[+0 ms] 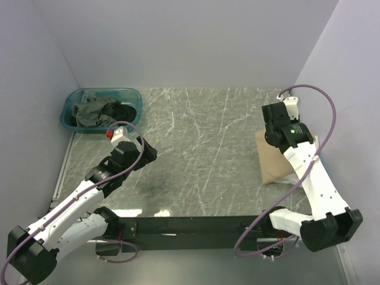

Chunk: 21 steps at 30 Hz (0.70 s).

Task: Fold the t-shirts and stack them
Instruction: Neatly place the folded tshirt to the corner

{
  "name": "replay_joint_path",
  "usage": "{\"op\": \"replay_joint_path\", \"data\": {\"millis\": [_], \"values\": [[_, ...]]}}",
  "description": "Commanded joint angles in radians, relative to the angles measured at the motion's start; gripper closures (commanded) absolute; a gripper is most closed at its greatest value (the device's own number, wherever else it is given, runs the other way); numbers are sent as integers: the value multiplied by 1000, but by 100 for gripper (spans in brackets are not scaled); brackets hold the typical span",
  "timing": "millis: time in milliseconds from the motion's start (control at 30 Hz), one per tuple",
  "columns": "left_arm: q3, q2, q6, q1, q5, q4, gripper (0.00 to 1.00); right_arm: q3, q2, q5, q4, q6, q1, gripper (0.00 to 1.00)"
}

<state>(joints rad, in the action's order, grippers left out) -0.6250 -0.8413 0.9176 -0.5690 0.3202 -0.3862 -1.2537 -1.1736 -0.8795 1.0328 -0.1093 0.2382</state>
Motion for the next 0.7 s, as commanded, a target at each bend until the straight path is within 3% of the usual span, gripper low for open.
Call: {"op": "replay_joint_path", "data": {"millis": [0, 200, 667], "values": [[-42, 1, -28, -3, 28, 37, 1, -67, 54, -9, 4, 33, -8, 100], [-30, 34, -31, -2, 40, 43, 1, -102, 52, -16, 38, 45, -20, 100], [-16, 28, -26, -3, 46, 38, 1, -9, 48, 82, -134, 209, -51, 100]]}}
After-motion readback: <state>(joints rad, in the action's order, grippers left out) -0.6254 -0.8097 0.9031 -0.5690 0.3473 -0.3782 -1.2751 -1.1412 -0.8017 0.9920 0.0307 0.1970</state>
